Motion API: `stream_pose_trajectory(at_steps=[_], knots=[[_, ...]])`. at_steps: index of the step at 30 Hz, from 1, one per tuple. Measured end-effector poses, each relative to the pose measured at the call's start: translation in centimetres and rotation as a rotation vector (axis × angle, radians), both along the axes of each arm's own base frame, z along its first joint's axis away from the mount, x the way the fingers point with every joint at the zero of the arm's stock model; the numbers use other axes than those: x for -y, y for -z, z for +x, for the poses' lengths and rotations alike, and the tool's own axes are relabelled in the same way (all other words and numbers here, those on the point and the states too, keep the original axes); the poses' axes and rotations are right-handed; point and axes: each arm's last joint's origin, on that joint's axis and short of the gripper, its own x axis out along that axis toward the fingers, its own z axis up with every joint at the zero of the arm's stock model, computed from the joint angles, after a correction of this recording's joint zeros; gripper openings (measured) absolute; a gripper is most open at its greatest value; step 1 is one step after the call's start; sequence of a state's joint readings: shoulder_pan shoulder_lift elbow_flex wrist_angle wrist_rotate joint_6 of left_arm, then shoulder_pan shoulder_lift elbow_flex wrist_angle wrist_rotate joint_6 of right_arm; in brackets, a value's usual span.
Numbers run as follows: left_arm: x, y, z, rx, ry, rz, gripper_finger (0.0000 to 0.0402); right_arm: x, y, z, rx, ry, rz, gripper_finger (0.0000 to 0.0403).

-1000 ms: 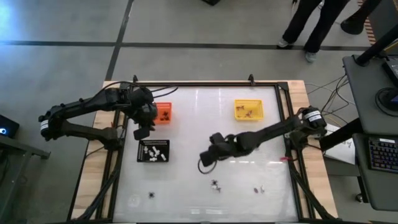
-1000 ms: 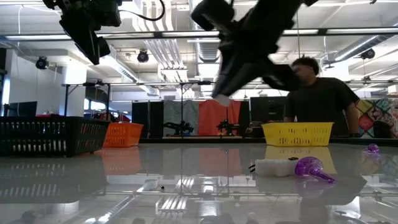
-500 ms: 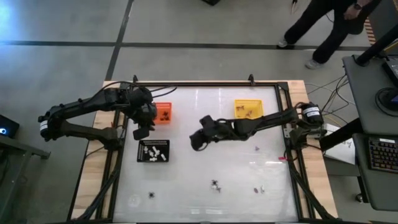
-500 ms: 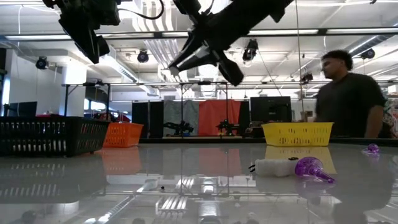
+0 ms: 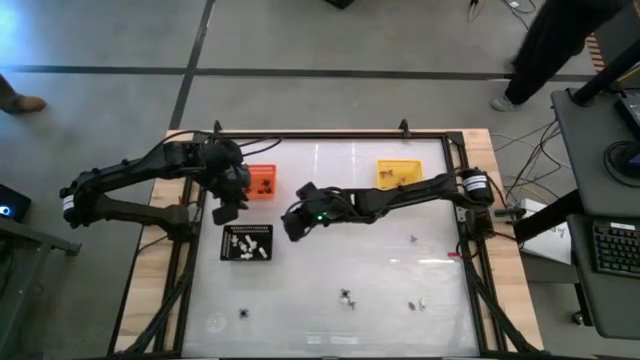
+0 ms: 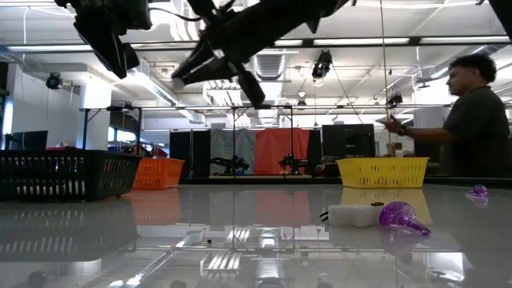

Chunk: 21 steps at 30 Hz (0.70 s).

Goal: Sort Halloween decoration
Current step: Put the white skeleton toy into the black bin

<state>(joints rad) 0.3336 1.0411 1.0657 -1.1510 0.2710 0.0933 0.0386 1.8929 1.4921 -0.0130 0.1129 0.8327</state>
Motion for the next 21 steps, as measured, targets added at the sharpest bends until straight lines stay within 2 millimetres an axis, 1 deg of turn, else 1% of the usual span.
stream_pose_trajectory(at_steps=[1, 4, 11, 14, 16, 19, 21], knots=[[0.0, 0.0, 0.0, 0.003, 0.0, 0.001, 0.0103, 0.0, -0.1, 0.4, 0.01, -0.014, -0.002, 0.0013], [0.1, -0.1, -0.2, 0.01, 0.0, 0.004, 0.0103, -0.1, 0.3, 1.3, 0.008, -0.048, 0.002, 0.0013], [0.1, -0.3, -0.3, 0.019, -0.001, 0.01, 0.0103, -0.5, 2.9, 4.5, -0.015, -0.143, 0.047, 0.0013], [0.1, -0.3, -0.3, 0.019, -0.001, 0.01, 0.0103, -0.7, 3.3, 5.7, -0.002, -0.191, 0.041, 0.0013], [0.1, -0.3, -0.4, 0.021, 0.0, 0.011, 0.0103, -0.7, 3.0, 6.4, 0.016, -0.237, 0.032, 0.0013], [0.1, -0.3, -0.4, 0.022, 0.0, 0.011, 0.0103, -0.8, 3.2, 7.3, -0.001, -0.26, 0.037, 0.0013], [0.1, -0.3, -0.4, 0.023, 0.0, 0.012, 0.0103, -0.8, 3.8, 7.8, -0.042, -0.26, 0.041, 0.0013]])
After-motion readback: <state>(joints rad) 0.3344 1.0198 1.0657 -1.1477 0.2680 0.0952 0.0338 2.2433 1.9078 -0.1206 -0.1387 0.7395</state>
